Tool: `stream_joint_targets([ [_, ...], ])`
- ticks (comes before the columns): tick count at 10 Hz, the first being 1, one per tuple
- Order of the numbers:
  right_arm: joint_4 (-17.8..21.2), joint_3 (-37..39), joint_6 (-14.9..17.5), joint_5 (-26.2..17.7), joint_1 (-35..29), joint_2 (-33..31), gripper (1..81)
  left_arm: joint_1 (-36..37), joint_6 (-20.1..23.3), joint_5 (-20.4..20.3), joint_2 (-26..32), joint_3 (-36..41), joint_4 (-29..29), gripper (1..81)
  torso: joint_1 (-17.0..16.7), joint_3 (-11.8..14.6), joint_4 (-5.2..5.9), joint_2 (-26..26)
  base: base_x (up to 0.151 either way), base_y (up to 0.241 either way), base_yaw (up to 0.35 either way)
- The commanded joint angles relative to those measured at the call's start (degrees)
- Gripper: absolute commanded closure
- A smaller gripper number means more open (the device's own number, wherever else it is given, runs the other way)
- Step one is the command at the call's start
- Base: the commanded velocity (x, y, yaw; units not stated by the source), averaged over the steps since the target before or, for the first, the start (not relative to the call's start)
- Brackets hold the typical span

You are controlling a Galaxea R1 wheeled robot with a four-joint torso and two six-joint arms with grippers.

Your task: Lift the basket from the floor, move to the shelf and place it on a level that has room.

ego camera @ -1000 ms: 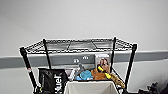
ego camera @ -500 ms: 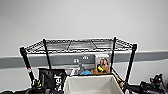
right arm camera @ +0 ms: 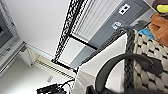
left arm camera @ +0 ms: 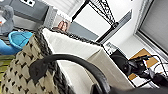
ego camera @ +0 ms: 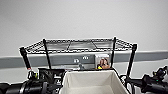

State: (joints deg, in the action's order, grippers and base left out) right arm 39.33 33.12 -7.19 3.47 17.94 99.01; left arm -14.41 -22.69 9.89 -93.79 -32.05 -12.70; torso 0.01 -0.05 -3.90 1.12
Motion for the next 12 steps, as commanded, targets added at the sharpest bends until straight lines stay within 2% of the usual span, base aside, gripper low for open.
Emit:
stream_joint_targets([
  [1,5.2,-1.1,0.0,-1.9,-12.3,-1.5,81.1,12.4,-5.1,1.7,1.9,1.5,0.0,81.1,0.0,0.0,0.0,0.0,0.0,0.0,0.0],
  [5,9.2,-0.9,0.0,-3.1,-17.9,-1.8,81.1,19.5,-9.5,4.2,2.0,1.7,-0.5,81.1,0.0,0.0,0.0,0.0,0.0,0.0,0.0],
  [7,13.2,-0.3,-0.1,-3.8,-21.9,-1.8,81.1,23.5,-11.2,5.8,2.1,1.8,-1.9,81.1,0.0,0.0,0.0,0.0,0.0,0.0,0.0],
  [10,16.3,0.6,-0.4,-5.3,-26.6,-1.7,81.1,29.0,-11.3,8.3,2.0,1.6,-6.1,81.1,0.0,0.0,0.0,0.0,0.0,0.0,0.0],
  [12,16.7,1.5,-1.8,-6.8,-28.6,-1.3,81.1,33.2,-11.3,9.6,2.0,1.3,-9.0,81.1,0.0,0.0,0.0,0.0,0.0,0.0,0.0],
])
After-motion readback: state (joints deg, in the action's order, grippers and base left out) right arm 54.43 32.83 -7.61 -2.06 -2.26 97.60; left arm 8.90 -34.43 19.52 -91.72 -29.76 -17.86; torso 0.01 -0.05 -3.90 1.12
